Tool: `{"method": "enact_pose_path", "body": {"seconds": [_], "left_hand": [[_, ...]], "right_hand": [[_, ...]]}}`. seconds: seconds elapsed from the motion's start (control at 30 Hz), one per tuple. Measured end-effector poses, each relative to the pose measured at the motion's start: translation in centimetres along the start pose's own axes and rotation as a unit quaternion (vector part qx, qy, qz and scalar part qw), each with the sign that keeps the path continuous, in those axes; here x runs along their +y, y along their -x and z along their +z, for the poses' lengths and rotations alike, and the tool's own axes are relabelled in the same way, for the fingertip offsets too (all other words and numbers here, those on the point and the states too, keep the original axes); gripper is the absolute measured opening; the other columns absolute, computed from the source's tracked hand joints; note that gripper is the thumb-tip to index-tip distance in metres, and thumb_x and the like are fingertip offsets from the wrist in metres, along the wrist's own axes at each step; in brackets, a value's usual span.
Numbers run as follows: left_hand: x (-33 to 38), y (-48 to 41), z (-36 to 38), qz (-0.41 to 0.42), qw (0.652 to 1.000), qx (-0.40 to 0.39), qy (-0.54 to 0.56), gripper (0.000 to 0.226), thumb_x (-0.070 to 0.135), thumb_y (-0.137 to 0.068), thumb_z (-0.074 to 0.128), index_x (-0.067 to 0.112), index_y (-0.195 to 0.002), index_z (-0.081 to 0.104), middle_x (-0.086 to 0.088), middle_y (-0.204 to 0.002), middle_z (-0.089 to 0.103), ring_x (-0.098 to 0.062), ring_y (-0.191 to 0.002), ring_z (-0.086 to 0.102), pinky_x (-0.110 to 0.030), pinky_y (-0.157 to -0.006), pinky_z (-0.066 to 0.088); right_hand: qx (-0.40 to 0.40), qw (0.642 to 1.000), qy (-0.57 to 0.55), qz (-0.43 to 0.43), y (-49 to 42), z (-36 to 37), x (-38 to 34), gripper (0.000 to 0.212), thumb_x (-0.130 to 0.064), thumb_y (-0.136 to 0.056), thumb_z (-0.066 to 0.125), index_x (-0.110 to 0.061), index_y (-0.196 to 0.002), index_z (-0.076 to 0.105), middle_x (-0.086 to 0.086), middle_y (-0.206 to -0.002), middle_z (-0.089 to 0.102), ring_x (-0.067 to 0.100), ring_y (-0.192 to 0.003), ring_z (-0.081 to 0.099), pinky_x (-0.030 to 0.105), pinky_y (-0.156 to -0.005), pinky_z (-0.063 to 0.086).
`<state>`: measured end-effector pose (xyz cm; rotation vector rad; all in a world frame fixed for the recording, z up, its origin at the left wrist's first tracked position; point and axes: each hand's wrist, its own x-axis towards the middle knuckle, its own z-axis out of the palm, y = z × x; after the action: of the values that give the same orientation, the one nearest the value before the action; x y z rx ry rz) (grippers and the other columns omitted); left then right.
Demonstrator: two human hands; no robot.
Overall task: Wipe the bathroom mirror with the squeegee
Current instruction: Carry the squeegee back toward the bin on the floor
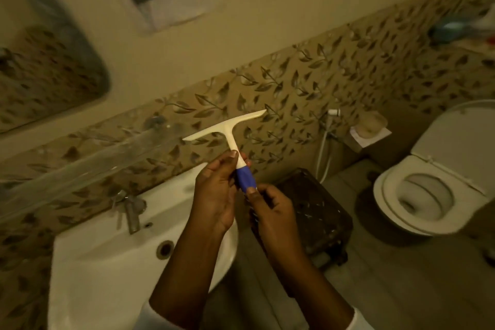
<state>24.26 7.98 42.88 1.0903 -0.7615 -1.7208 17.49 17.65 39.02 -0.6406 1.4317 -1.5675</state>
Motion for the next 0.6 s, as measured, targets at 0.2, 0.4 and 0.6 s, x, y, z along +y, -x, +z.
{"method": "enact_pose_path", "body": {"seconds": [0.2,0.4,0.6], "left_hand": [[-12.2,-6.2,6.0,-0.109,0.993,-0.005,-0.033,0.015,0.006,-0.100,0.059,0.008,-0.108,0.072,-0.015,-0.106,0.078,-0.022,-0.091,0.079,-0.028,-0.070,0.063],[-24.7,-13.6,8.7,-0.182,0.980,0.019,-0.071,0.016,0.005,-0.103,0.056,0.009,-0.111,0.069,-0.015,-0.113,0.073,-0.025,-0.097,0.075,-0.035,-0.079,0.062],[-34.7,-20.2,7.4,-0.242,0.962,0.061,-0.115,0.012,0.007,-0.102,0.060,0.011,-0.095,0.070,-0.010,-0.095,0.072,-0.023,-0.085,0.070,-0.033,-0.074,0.061]], "right_hand": [[0.083,0.995,0.061,0.022,-6.8,-11.1,5.6,0.011,-0.025,-0.101,0.065,-0.034,-0.103,0.071,-0.016,-0.091,0.075,0.003,-0.082,0.071,0.015,-0.067,0.054],[0.107,0.983,0.122,0.090,-14.4,-18.7,14.4,0.016,-0.029,-0.101,0.064,-0.036,-0.090,0.072,-0.010,-0.084,0.074,0.003,-0.076,0.069,0.013,-0.066,0.051],[0.095,0.973,0.138,0.156,-19.8,-22.7,24.4,0.019,-0.029,-0.103,0.061,-0.014,-0.103,0.074,0.002,-0.091,0.075,0.011,-0.080,0.071,0.022,-0.072,0.053]]}}
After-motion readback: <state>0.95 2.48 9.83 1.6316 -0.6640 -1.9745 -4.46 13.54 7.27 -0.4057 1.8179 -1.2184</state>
